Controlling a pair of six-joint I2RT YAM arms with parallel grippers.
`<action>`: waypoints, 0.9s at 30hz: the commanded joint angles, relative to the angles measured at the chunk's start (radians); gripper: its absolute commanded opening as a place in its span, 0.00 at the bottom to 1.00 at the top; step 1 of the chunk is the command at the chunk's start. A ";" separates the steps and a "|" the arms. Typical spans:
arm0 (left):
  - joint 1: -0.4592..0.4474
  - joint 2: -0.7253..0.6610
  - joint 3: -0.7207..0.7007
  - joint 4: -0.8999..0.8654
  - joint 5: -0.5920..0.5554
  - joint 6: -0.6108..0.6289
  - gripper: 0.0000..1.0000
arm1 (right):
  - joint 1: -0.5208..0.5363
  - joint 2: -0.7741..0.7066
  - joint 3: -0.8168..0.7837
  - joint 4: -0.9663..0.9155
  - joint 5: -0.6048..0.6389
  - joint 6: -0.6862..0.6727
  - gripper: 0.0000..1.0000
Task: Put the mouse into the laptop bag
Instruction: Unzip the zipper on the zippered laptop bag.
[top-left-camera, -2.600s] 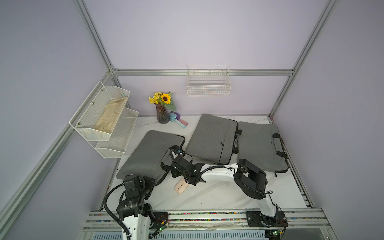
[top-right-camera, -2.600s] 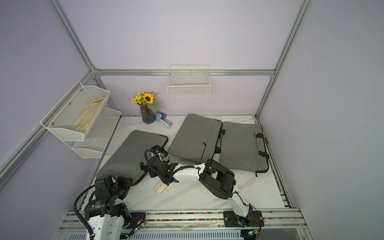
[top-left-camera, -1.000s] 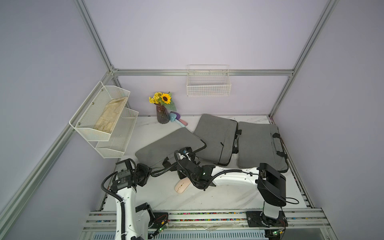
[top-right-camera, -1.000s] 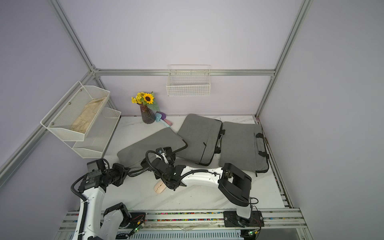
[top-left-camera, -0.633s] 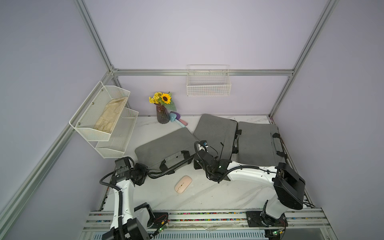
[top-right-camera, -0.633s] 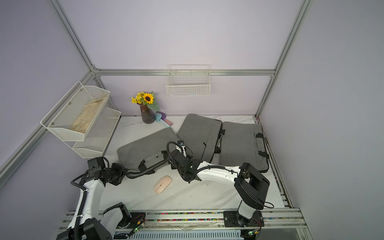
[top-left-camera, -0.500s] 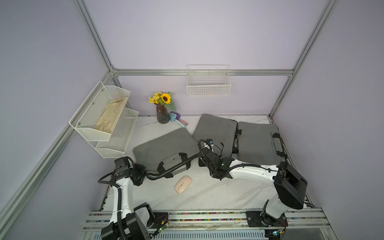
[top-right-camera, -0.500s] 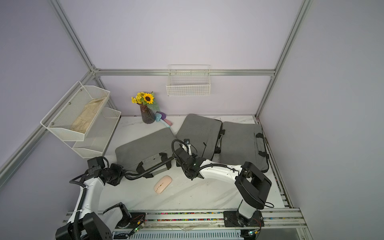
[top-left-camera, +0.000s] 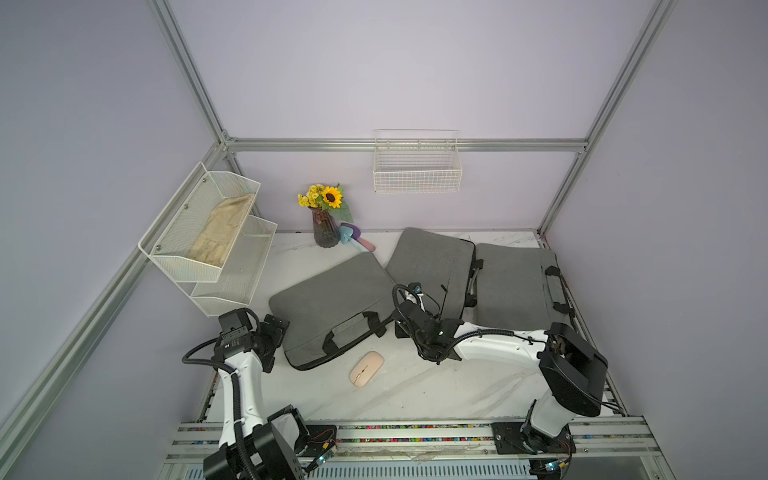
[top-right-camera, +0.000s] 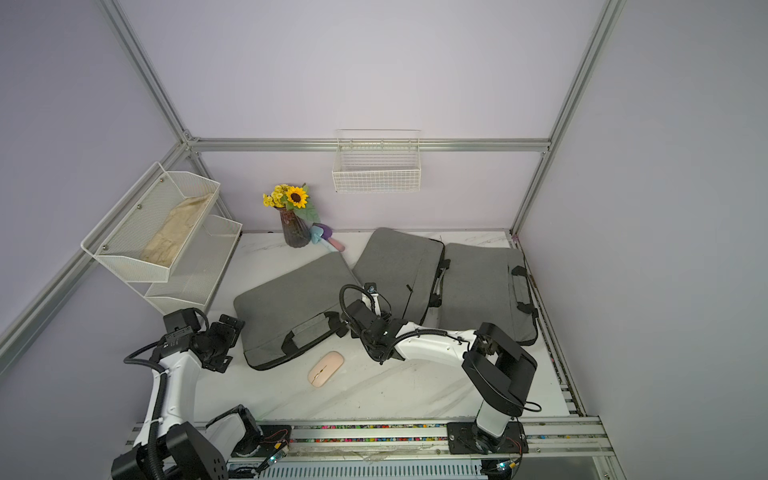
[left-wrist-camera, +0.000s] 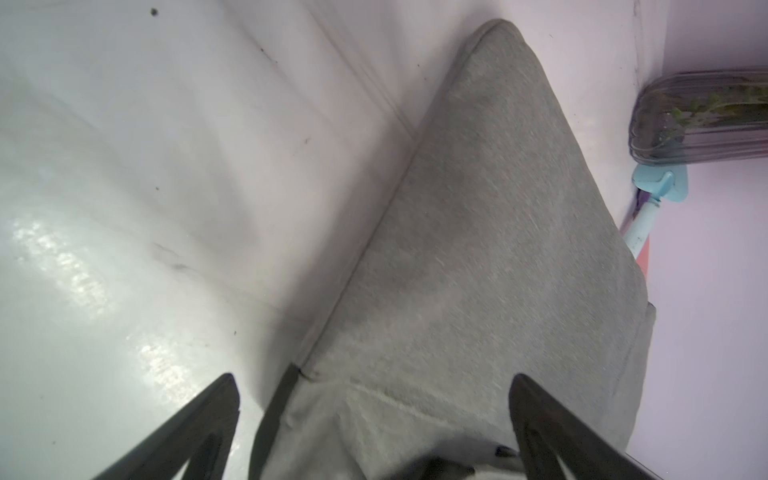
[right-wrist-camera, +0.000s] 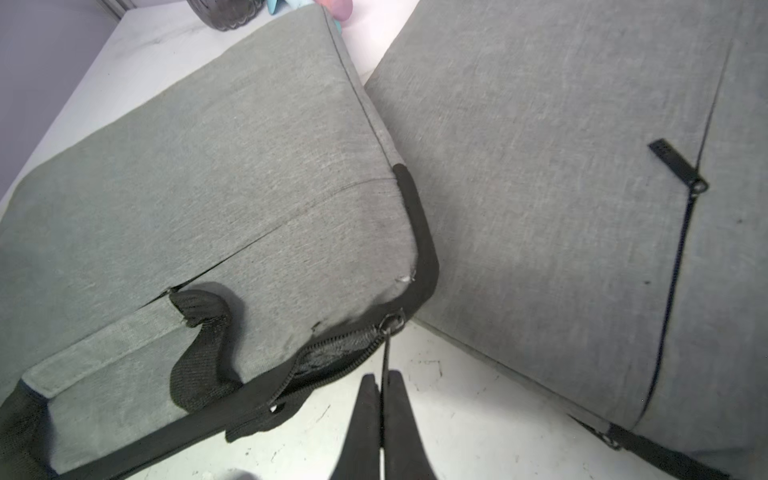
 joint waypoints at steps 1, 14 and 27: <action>0.000 -0.096 0.000 -0.038 0.163 0.022 1.00 | 0.058 0.049 0.063 0.057 -0.006 0.004 0.00; -0.504 -0.423 -0.263 0.149 0.127 -0.395 1.00 | 0.186 0.108 0.092 0.167 -0.094 0.005 0.00; -0.857 -0.109 -0.310 0.516 -0.078 -0.536 0.93 | 0.254 0.089 0.036 0.303 -0.167 -0.023 0.00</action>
